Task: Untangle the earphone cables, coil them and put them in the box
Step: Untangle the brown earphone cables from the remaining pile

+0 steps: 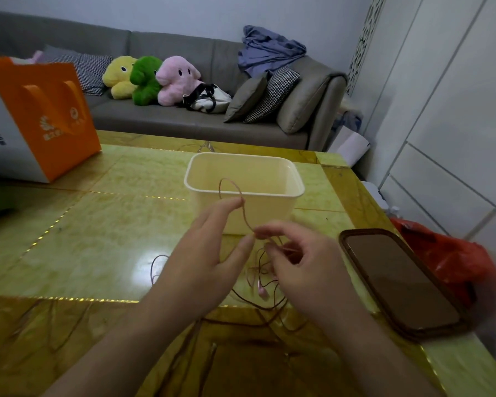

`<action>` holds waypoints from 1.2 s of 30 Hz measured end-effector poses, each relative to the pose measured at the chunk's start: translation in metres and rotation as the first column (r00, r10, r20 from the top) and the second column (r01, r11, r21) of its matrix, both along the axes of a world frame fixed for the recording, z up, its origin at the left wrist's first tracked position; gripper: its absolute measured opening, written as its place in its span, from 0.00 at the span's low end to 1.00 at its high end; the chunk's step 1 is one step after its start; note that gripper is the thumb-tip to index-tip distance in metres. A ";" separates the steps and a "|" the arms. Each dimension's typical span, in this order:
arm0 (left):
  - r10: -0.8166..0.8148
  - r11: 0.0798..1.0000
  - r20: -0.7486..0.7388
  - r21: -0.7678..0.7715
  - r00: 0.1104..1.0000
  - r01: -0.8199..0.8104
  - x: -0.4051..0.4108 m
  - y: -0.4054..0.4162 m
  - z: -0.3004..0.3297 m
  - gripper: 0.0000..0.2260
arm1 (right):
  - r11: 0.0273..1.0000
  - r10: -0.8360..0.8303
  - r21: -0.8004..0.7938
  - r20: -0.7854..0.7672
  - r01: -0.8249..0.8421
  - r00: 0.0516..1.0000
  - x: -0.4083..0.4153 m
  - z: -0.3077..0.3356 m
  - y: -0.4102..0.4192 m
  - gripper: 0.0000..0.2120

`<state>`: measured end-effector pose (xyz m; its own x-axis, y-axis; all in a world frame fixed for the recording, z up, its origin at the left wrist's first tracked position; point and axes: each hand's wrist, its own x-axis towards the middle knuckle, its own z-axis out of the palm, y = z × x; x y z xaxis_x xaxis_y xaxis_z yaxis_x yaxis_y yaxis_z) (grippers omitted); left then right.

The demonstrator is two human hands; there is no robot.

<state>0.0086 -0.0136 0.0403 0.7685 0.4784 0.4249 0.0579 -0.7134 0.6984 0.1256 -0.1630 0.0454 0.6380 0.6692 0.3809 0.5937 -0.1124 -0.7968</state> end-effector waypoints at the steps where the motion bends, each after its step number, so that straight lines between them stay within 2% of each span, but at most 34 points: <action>1: -0.010 0.994 -0.001 -0.106 1.000 0.009 0.002 -0.003 0.001 0.23 | 1.000 0.029 -0.003 0.021 -0.029 0.999 -0.001 0.000 0.002 0.17; 3: -0.090 0.894 0.025 -0.439 0.996 0.092 0.006 -0.005 0.003 0.17 | 0.996 0.090 -0.007 0.042 -0.090 0.995 -0.002 -0.001 0.003 0.19; 4: -0.116 0.845 0.052 -0.520 0.992 0.126 0.007 -0.007 0.003 0.12 | 0.993 0.118 -0.011 0.044 -0.118 0.992 -0.002 -0.002 0.003 0.21; 7: -0.010 0.793 0.169 -0.599 0.986 0.111 0.006 -0.006 0.002 0.07 | 0.990 0.136 -0.038 0.034 -0.135 0.990 -0.004 0.000 0.002 0.24; 9: 0.077 0.715 0.254 -0.688 0.964 0.124 0.005 -0.003 0.002 0.07 | 0.997 0.070 -0.043 0.042 -0.068 0.997 -0.004 0.001 0.003 0.23; 12: 0.159 0.601 0.327 -0.781 0.932 0.171 0.005 0.002 0.003 0.08 | 0.996 -0.044 -0.075 0.071 0.049 0.997 0.000 0.001 0.001 0.18; 16: 0.233 0.495 0.368 -0.842 0.900 0.215 0.003 0.008 0.006 0.08 | 0.982 -0.154 -0.094 0.123 0.166 0.980 0.007 -0.001 -0.005 0.07; 18: 0.277 0.436 0.370 -0.871 0.887 0.227 0.002 0.013 0.006 0.07 | 0.973 -0.211 -0.076 0.094 0.219 0.973 0.013 -0.001 -0.006 0.05; 24: 0.335 0.353 0.357 -0.906 0.872 0.236 0.001 0.025 0.005 0.08 | 0.963 -0.258 0.044 -0.113 0.265 0.959 0.024 0.004 -0.012 0.09; 27: 0.348 0.344 0.312 -0.920 0.884 0.189 0.001 0.030 0.004 0.08 | 0.936 -0.267 0.122 -0.366 0.331 0.891 0.032 0.006 -0.012 0.12; 29: 0.344 0.377 0.283 -0.915 0.895 0.145 0.000 0.032 0.003 0.09 | 0.911 -0.186 0.196 -0.589 0.362 0.787 0.036 0.009 -0.012 0.17; 31: 0.339 0.435 0.251 -0.896 0.907 0.086 0.000 0.034 0.002 0.09 | 0.892 -0.091 0.234 -0.746 0.388 0.660 0.038 0.013 -0.013 0.23; 34: 0.342 0.537 0.191 -0.843 0.920 -0.025 0.000 0.037 -0.001 0.11 | 0.875 0.043 0.257 -0.885 0.410 0.464 0.044 0.020 -0.020 0.33; 36: 0.348 0.619 0.141 -0.777 0.927 -0.115 0.000 0.039 -0.005 0.11 | 0.870 0.117 0.284 -0.913 0.403 0.390 0.048 0.022 -0.027 0.37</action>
